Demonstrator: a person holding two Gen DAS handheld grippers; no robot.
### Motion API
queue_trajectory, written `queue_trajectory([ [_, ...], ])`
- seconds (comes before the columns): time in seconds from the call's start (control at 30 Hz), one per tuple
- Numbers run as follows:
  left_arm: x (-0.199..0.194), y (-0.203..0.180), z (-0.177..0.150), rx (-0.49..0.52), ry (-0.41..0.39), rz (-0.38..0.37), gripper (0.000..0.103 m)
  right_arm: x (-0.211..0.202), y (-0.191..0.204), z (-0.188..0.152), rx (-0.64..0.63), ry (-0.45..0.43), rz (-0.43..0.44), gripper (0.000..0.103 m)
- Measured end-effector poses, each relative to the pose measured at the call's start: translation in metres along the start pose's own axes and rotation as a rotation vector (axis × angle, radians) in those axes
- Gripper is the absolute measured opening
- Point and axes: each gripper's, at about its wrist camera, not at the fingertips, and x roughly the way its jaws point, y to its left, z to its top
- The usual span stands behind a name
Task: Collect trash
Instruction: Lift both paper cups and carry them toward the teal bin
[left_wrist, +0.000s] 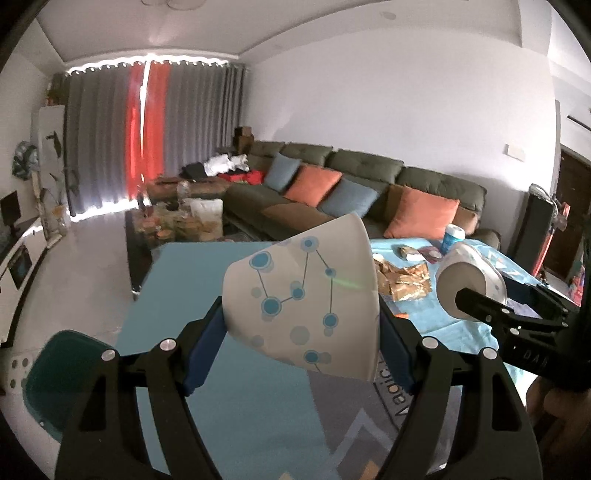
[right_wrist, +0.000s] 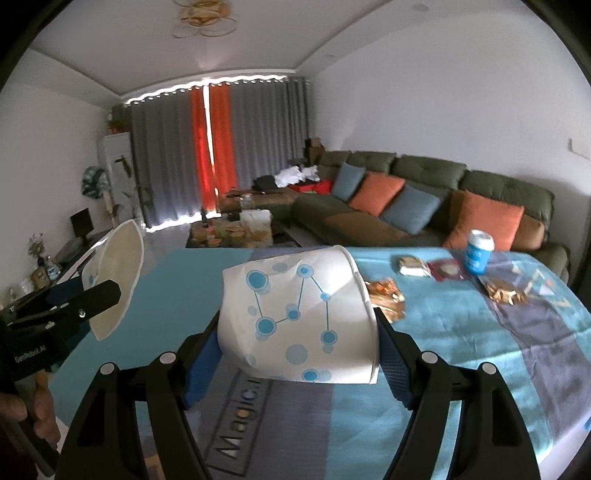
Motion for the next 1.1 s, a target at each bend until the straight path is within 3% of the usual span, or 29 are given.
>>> queue_trajectory([
  [0.37,-0.066,0.047,-0.011,-0.051,-0.067,0.11,0.075,-0.004,0.063,0.017,-0.119,-0.05,0.112,0.074],
  [0.67,-0.087,0.106,-0.025,-0.127,-0.045,0.199,0.061,0.018,0.096,0.026,-0.188,-0.032,0.155,0.074],
  [0.9,-0.09,0.107,-0.051,-0.134,0.052,0.094,0.064,0.018,0.093,0.027,-0.157,-0.022,0.129,0.074],
  [1.0,-0.107,0.098,-0.054,-0.093,0.003,0.073,0.065,0.015,0.094,0.027,-0.162,-0.024,0.117,0.074],
  [1.07,-0.106,0.089,-0.059,-0.038,0.008,0.072,0.068,0.016,0.094,0.026,-0.156,-0.017,0.116,0.074],
  [1.1,-0.102,0.087,-0.061,-0.022,0.026,0.067,0.065,0.017,0.093,0.026,-0.15,-0.015,0.117,0.074],
])
